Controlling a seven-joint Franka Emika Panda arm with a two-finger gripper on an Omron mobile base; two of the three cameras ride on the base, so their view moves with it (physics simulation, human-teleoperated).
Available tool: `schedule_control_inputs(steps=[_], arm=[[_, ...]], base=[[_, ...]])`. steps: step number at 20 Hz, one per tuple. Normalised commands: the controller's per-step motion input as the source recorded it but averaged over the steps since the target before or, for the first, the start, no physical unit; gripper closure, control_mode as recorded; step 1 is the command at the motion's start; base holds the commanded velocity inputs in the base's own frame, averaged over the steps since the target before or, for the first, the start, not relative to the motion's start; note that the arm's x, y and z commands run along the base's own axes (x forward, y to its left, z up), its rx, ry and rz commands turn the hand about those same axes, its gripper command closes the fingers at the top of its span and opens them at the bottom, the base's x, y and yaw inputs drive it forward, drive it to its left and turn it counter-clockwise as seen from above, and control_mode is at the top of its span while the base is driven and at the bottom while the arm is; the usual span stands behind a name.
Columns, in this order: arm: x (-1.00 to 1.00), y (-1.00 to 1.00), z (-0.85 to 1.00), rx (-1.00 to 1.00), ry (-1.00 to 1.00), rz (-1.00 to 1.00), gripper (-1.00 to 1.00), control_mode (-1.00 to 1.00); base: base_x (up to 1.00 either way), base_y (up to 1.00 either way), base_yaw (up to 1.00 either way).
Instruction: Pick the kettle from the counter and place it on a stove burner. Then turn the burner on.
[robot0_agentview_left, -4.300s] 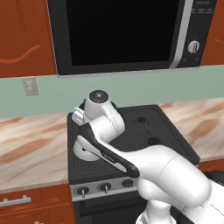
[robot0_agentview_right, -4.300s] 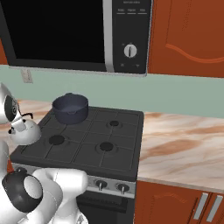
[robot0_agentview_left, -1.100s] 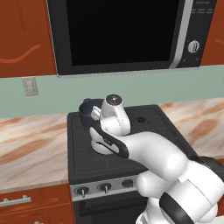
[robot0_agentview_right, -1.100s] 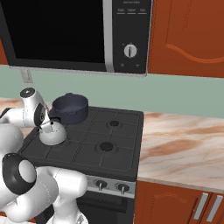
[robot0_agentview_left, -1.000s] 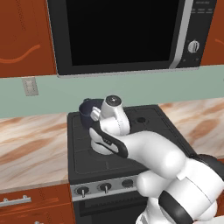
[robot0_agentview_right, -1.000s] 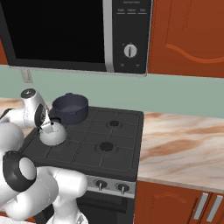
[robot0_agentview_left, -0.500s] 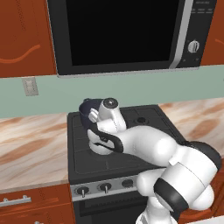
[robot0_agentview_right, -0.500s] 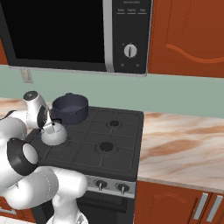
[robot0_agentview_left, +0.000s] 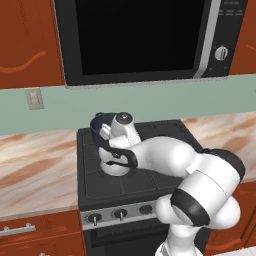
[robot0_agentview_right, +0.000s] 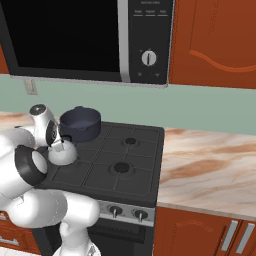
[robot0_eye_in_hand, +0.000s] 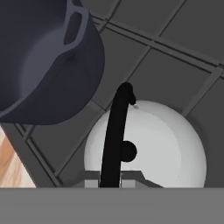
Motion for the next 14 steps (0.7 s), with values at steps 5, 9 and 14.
schedule_control_inputs(steps=[5, 9, 14], arm=[[0.17, 0.01, -0.15, 0.0, 0.0, 0.0, 1.0, -1.0], [0.1, 0.02, -0.18, 0.0, 0.0, 0.0, 1.0, -1.0], [0.0, 0.0, -0.22, 0.0, 0.0, 0.0, 1.0, -1.0]], base=[[0.0, 0.0, 0.0], [0.0, 0.0, 0.0], [0.0, 0.0, 0.0]])
